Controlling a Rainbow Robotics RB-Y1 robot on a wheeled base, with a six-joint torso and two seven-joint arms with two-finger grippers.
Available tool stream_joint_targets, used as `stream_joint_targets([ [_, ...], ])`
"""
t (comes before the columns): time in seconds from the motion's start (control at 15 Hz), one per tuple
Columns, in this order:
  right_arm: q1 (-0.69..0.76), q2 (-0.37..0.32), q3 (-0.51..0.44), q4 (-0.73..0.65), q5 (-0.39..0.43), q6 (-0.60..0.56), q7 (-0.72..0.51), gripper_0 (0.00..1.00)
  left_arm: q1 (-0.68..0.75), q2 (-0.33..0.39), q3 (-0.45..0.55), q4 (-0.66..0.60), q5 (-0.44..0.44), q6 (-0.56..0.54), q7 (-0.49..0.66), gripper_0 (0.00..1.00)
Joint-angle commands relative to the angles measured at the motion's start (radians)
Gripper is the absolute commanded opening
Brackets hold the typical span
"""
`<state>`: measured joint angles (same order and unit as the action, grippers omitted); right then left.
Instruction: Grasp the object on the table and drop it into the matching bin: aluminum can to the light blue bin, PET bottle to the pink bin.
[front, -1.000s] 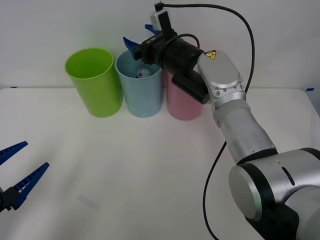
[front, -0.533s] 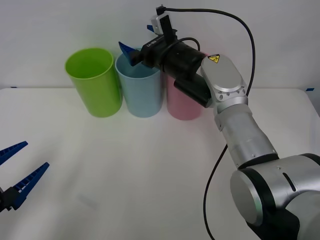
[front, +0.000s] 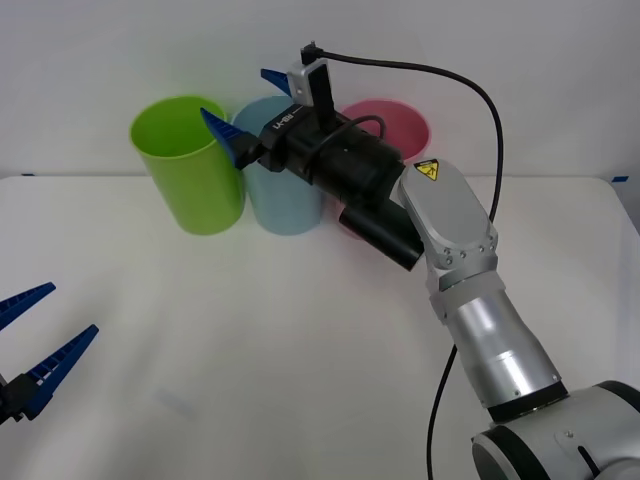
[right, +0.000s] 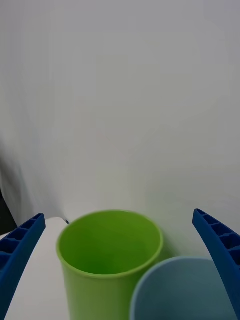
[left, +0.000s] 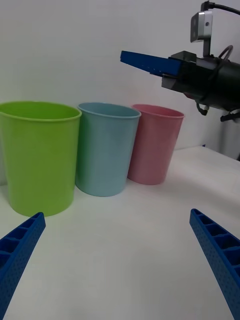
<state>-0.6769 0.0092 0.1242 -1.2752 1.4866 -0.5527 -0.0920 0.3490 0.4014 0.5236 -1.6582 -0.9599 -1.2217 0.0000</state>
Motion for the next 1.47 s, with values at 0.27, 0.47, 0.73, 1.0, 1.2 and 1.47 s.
stream_joint_targets([
  [0.27,0.172,-0.209,0.124,-0.211,-0.147,0.000,-0.011,1.00,0.000,0.000,0.000,0.000,0.000,0.000,0.000,1.00],
  [0.47,0.263,-0.336,0.155,-0.306,-0.246,-0.012,0.005,1.00,0.000,0.000,0.000,0.000,0.000,0.000,0.000,1.00],
  [0.73,0.373,-0.474,0.146,-0.371,-0.365,-0.101,0.028,1.00,0.000,0.000,0.000,0.000,0.000,0.000,0.000,1.00],
  [1.0,0.513,-0.568,0.084,-0.426,-0.427,-0.164,0.069,1.00,0.000,0.000,0.000,0.000,0.000,0.000,0.000,1.00],
  [1.2,0.608,-0.568,-0.006,-0.426,-0.428,-0.266,0.098,1.00,0.000,0.000,0.000,0.000,0.000,0.000,0.000,1.00],
  [1.47,0.711,-0.569,-0.084,-0.426,-0.440,-0.326,0.230,1.00,0.000,0.000,0.000,0.000,0.000,0.000,0.000,1.00],
])
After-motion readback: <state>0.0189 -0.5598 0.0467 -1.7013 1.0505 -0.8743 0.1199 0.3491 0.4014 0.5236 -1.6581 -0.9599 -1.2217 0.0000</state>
